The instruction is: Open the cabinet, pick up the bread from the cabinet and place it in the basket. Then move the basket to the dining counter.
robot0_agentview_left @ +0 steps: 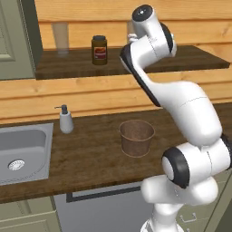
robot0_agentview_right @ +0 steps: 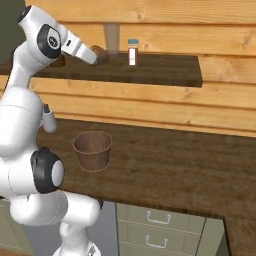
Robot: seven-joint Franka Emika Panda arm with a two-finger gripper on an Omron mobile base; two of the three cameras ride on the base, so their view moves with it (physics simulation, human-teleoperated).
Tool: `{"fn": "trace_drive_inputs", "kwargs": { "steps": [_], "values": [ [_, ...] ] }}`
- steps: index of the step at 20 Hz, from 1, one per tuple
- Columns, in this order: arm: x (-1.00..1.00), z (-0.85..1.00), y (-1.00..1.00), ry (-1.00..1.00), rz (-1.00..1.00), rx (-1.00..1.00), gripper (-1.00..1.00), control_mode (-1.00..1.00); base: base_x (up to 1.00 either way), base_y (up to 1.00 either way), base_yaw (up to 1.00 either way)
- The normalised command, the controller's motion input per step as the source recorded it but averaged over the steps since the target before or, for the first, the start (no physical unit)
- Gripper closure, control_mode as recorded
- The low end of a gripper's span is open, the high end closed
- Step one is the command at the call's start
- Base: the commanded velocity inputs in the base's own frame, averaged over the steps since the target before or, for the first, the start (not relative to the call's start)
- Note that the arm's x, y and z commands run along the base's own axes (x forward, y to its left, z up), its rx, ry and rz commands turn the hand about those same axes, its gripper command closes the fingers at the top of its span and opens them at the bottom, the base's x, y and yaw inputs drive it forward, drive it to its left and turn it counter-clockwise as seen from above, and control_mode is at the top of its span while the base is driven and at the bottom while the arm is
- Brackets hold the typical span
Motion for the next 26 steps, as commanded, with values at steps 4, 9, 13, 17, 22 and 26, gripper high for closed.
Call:
{"fn": "trace_drive_inputs", "kwargs": {
  "steps": [4,9,13,17,22,26],
  "values": [
    [-1.00,0.12,0.00,0.05,0.03,0.00,1.00,-1.00,0.00,0.00,0.00],
    [-1.00,-0.21,0.00,0.19,0.08,0.05,1.00,-1.00,0.00,0.00,0.00],
    [-1.00,-0.53,-0.01,0.22,0.12,0.07,1.00,-1.00,0.00,0.00,0.00],
    [-1.00,-0.59,-0.08,0.20,0.14,0.12,1.00,-1.00,0.00,0.00,0.00],
    [-0.55,-0.43,-0.05,0.19,0.03,0.13,1.00,-1.00,0.00,0.00,0.00],
    [0.15,-0.71,-0.03,0.04,0.03,0.10,1.00,-1.00,0.00,0.00,0.00]
  ]
}}
